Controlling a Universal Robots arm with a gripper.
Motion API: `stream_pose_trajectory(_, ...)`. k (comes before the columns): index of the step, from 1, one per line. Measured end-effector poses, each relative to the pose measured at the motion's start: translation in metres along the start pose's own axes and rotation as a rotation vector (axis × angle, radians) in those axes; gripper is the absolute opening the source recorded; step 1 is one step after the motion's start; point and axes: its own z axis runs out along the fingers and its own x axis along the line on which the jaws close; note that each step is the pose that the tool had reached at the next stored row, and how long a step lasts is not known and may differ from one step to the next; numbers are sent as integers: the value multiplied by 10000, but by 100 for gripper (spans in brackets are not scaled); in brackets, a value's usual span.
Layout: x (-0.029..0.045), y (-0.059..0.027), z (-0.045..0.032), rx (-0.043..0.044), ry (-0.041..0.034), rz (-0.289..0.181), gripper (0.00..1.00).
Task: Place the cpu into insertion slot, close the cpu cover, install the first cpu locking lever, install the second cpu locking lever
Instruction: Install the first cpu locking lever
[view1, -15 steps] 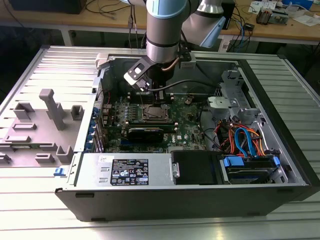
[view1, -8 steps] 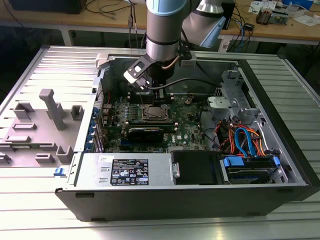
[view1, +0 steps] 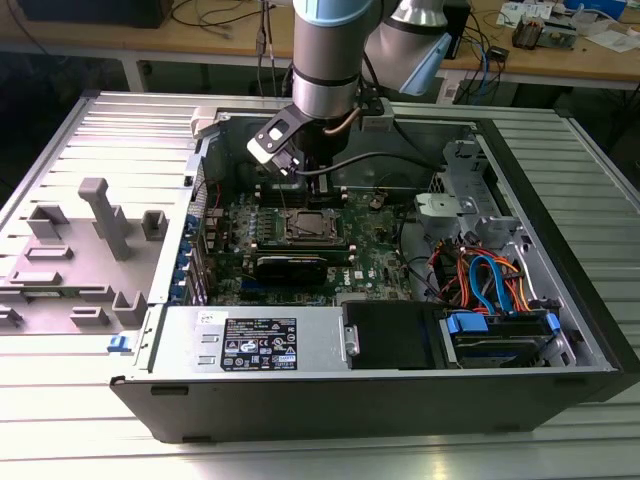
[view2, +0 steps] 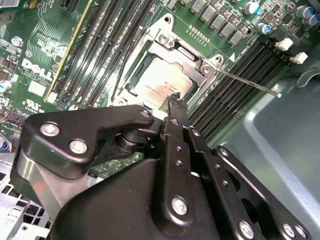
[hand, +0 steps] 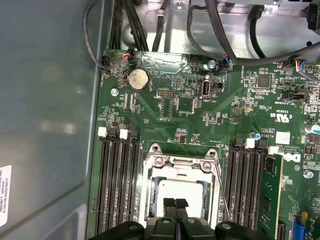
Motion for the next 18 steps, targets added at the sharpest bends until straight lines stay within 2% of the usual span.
stream_pose_trajectory(18, 2, 0, -74, 1, -1, 0, 11)
